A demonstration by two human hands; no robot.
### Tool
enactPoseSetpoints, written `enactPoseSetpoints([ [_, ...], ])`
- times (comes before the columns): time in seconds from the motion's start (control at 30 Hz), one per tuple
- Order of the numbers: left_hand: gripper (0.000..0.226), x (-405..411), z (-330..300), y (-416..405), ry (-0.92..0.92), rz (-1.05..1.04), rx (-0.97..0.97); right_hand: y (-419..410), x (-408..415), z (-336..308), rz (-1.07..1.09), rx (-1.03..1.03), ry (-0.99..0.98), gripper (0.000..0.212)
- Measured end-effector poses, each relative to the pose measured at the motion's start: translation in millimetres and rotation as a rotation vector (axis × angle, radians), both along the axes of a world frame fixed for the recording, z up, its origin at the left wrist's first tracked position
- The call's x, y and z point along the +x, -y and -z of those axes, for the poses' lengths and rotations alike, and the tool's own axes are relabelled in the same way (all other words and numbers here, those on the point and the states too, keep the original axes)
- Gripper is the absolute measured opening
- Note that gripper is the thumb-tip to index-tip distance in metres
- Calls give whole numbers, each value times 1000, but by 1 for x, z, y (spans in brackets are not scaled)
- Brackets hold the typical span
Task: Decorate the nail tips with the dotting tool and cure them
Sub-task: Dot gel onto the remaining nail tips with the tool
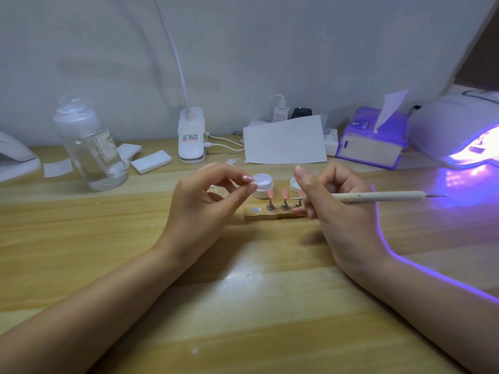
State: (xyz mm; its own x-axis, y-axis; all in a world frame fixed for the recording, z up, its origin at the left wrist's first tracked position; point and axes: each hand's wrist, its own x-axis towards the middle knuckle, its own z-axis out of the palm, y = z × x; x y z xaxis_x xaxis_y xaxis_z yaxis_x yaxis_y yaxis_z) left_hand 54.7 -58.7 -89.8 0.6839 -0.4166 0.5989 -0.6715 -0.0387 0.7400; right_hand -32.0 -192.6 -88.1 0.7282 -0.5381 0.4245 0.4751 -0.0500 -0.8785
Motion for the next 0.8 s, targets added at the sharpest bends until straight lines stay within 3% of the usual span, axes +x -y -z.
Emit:
enactPoseSetpoints([
  [0.3, 40, 3, 7, 3, -4, -10, 246, 3, 2, 4, 34, 25, -13, 34],
  [0.8, 41, 5, 5, 4, -86, 86, 312, 6, 4, 3, 107, 43, -26, 36],
])
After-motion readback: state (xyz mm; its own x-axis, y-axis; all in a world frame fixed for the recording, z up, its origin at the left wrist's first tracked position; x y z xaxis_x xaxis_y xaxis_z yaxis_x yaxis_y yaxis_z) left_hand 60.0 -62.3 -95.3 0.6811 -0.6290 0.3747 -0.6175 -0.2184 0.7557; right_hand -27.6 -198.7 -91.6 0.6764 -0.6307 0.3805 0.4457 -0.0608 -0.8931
